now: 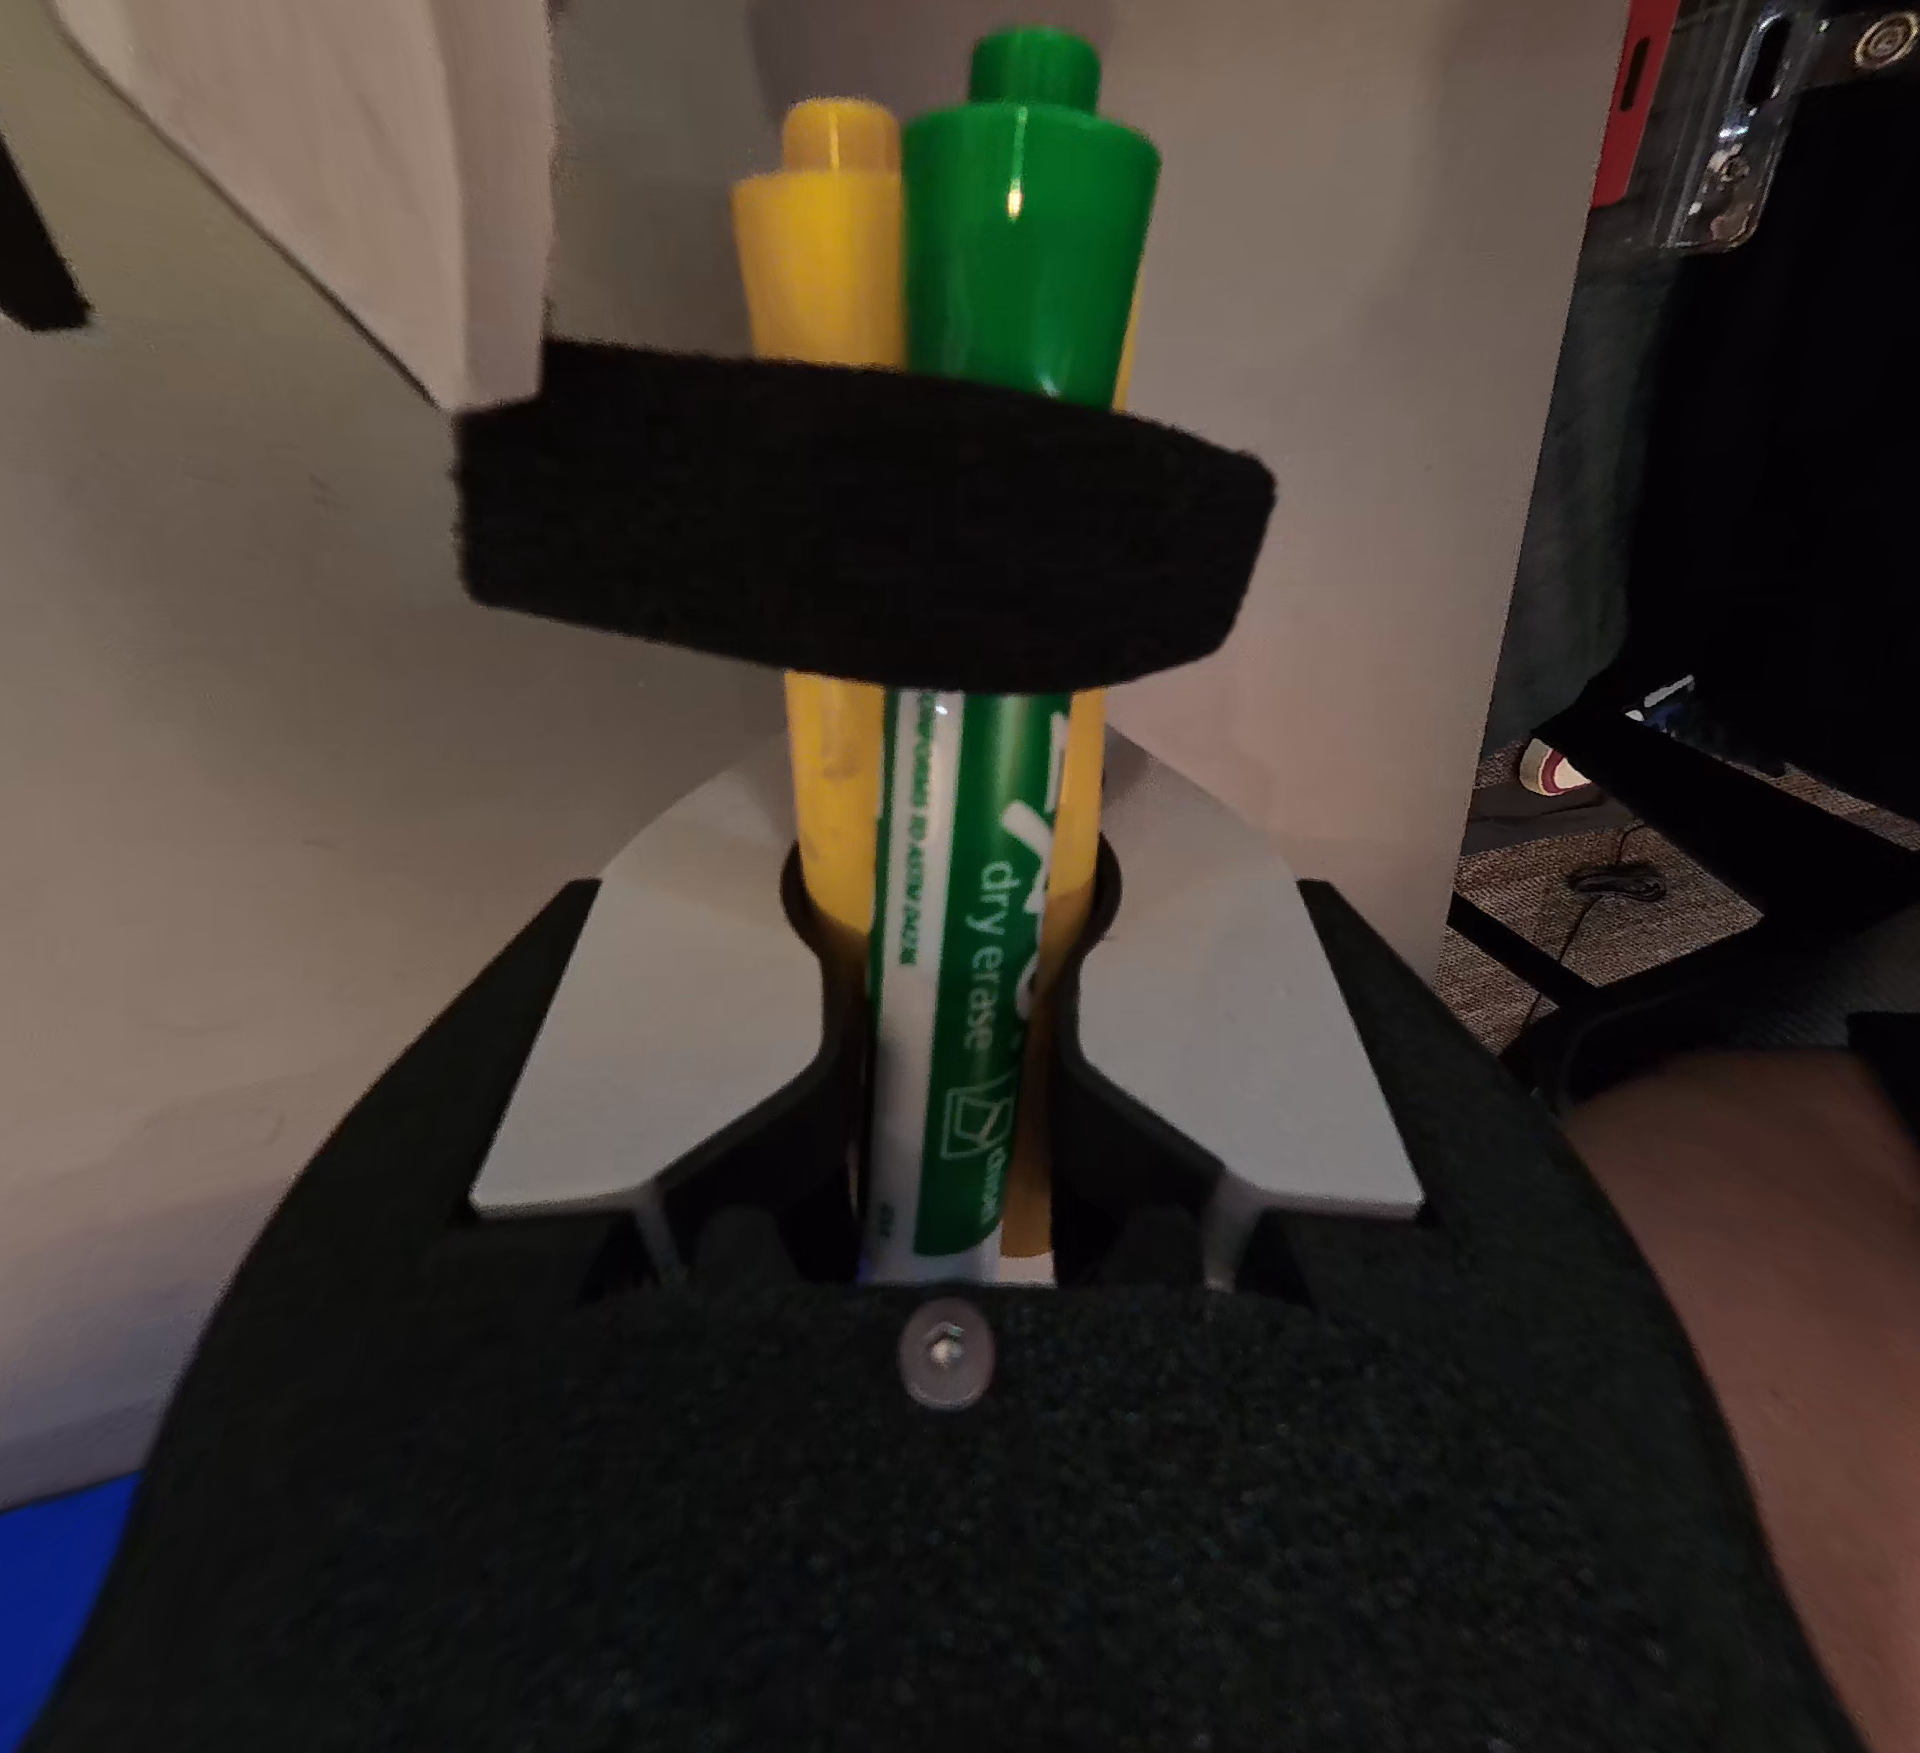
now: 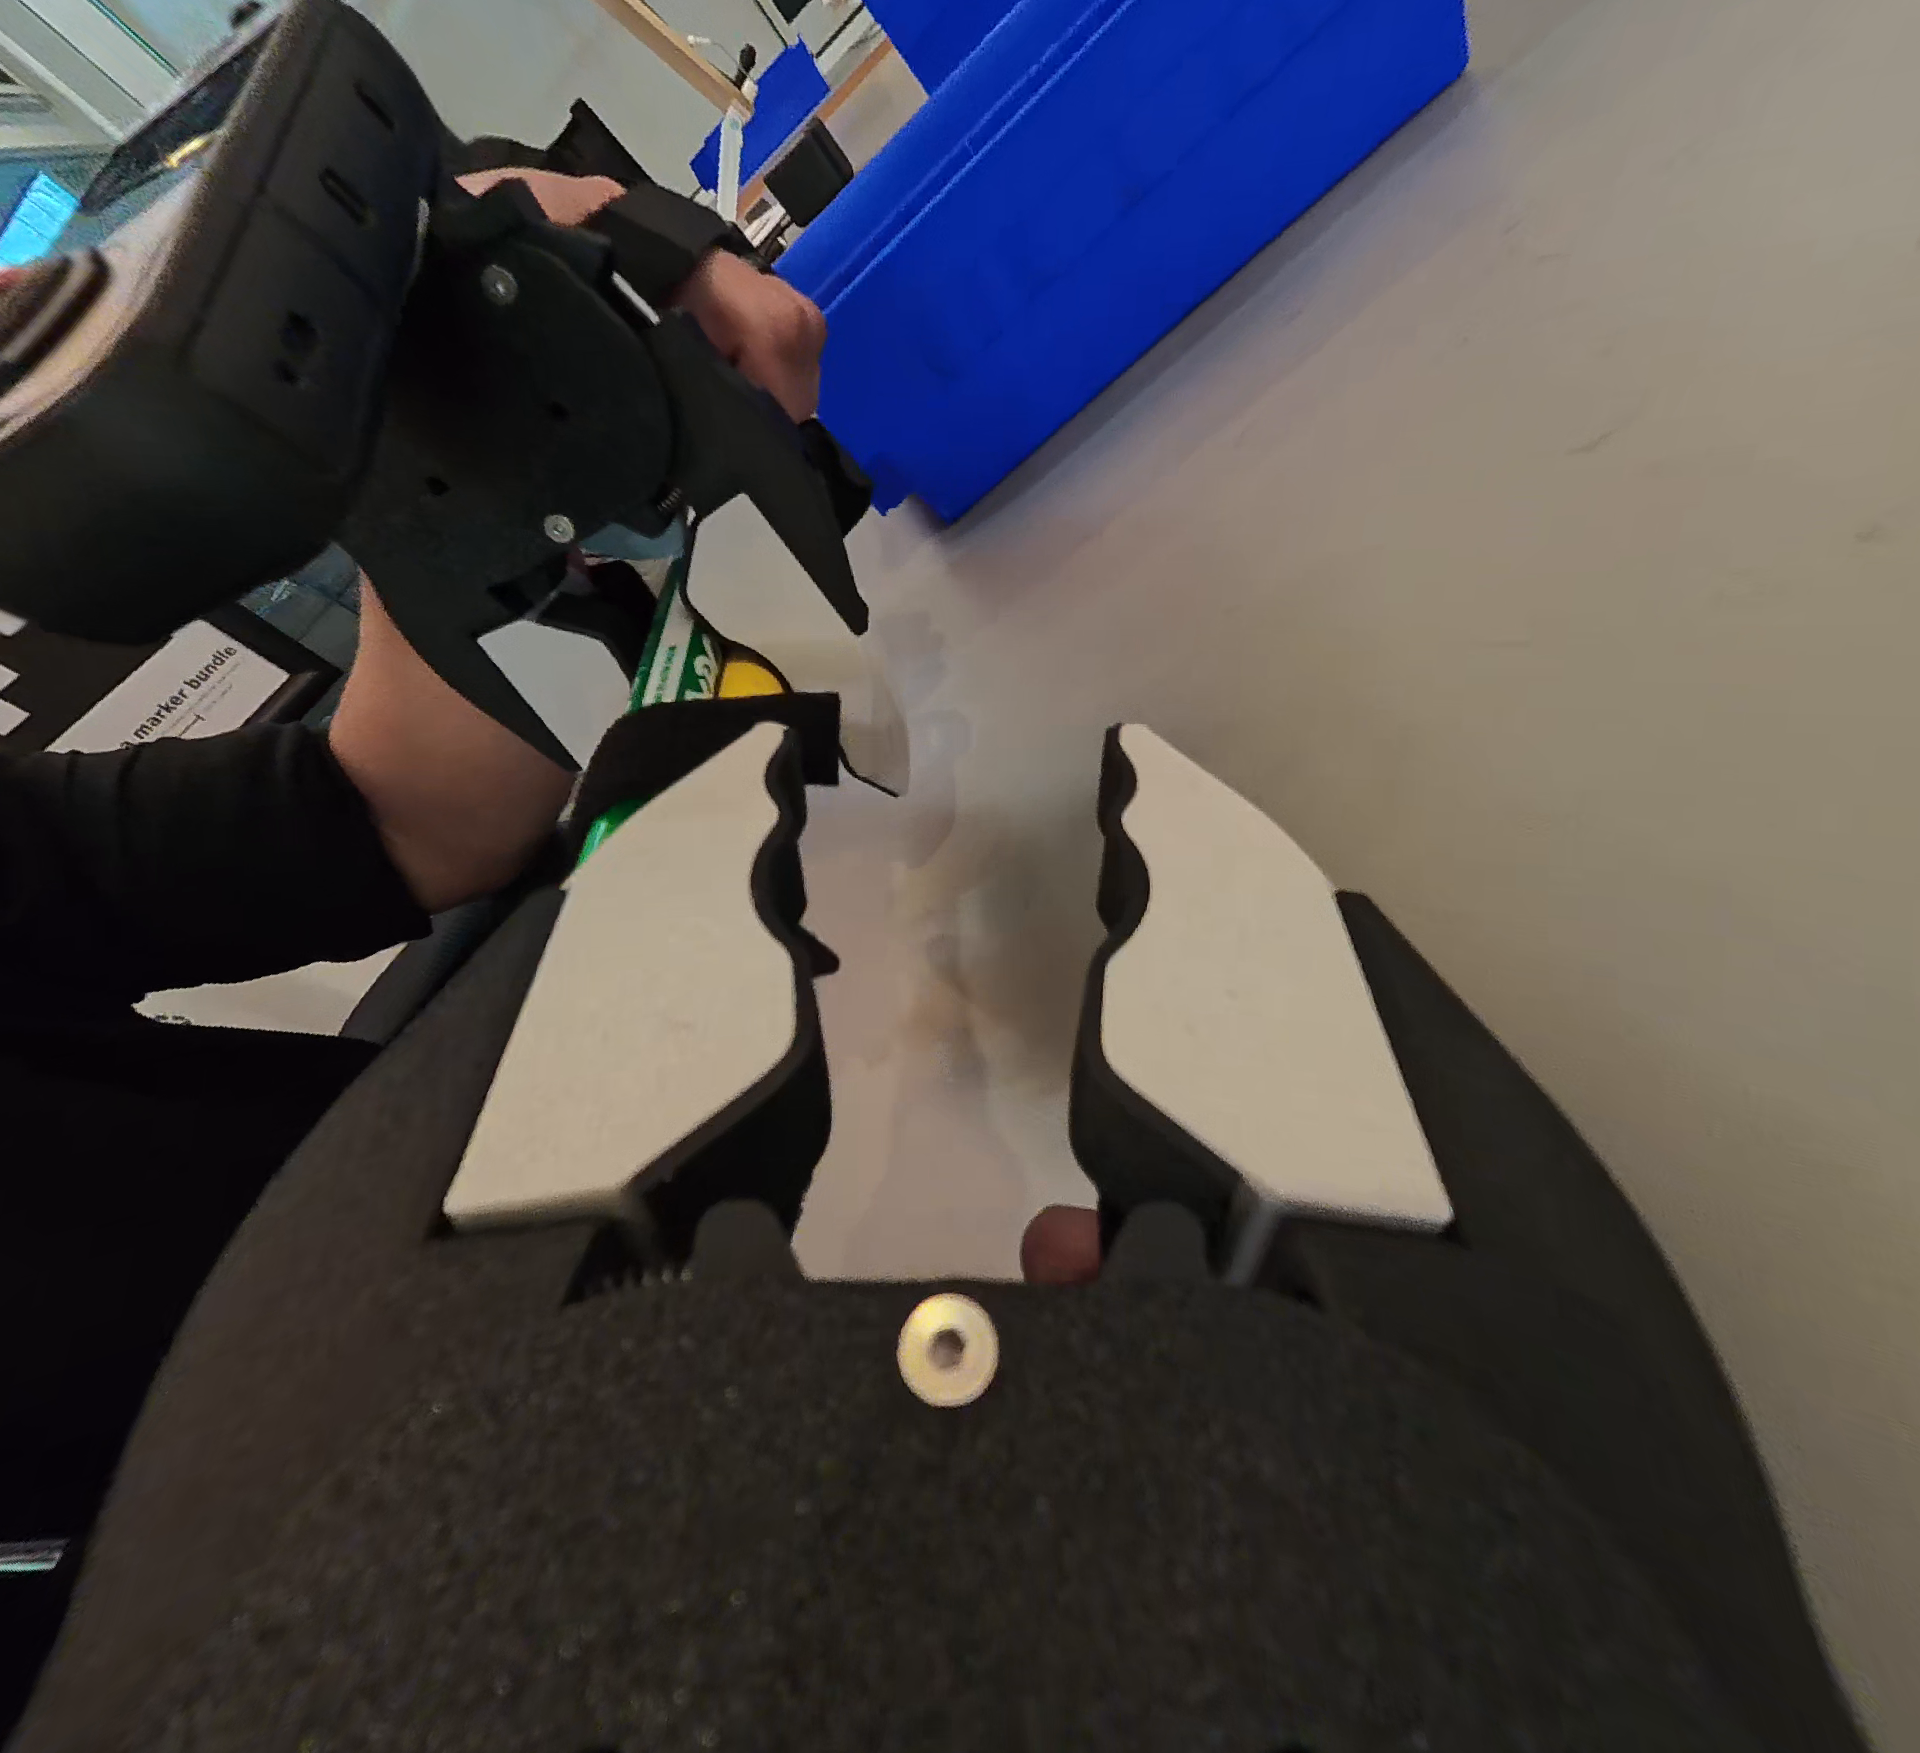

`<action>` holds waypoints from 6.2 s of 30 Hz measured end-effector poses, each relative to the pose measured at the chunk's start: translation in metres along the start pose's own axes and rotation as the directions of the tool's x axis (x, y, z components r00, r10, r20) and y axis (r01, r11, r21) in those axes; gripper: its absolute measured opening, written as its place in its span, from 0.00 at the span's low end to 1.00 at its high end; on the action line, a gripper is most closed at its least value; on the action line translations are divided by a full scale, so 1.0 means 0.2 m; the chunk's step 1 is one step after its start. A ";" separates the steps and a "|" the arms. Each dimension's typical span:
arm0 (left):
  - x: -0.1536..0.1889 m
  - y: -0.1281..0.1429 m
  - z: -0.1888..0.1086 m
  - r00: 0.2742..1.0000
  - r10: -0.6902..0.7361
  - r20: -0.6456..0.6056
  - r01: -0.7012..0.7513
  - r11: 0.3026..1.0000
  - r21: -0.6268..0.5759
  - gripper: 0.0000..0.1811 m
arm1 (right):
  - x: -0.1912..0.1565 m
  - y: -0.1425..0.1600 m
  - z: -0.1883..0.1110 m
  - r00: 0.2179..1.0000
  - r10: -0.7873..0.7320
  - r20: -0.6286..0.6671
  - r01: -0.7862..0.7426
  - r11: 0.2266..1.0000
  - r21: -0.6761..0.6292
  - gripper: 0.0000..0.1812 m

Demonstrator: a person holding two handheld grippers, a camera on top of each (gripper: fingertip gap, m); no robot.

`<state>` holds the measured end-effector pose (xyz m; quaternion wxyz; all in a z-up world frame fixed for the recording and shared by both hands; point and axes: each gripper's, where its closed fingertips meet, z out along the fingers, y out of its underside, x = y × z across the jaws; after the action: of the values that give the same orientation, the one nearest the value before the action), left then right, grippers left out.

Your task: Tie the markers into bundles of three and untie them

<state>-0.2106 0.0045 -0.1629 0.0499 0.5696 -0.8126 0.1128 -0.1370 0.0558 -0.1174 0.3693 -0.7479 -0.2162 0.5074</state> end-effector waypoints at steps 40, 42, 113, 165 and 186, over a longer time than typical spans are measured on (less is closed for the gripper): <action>-0.05 0.08 -0.03 0.998 -0.058 0.021 0.058 0.998 0.015 0.23 | -0.34 0.54 0.06 0.598 -0.798 0.075 0.754 0.529 -0.389 0.22; -0.05 0.08 -0.03 0.998 -0.064 0.016 0.064 0.998 0.009 0.23 | -0.27 0.55 0.09 0.575 -0.816 0.063 0.742 0.487 -0.460 0.13; 0.03 0.00 -0.03 1.000 0.002 -0.009 -0.001 0.999 0.035 0.23 | -0.08 0.06 0.15 0.835 0.476 0.277 -0.384 0.864 -0.326 0.19; 0.02 0.15 -0.11 0.997 -0.082 0.002 0.082 0.995 0.051 0.23 | -0.24 0.40 0.22 0.865 -0.496 -0.076 0.441 0.823 -0.358 0.01; 0.04 0.01 -0.07 1.000 -0.008 -0.022 0.009 0.998 0.056 0.23 | -0.65 -0.11 0.01 0.063 -0.950 -0.305 0.962 0.140 -0.236 0.01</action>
<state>-0.2155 0.0001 -0.1474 0.0432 0.5730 -0.8060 0.1417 -0.1893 -0.0209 -0.0235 0.6551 -0.4977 -0.5682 -0.0159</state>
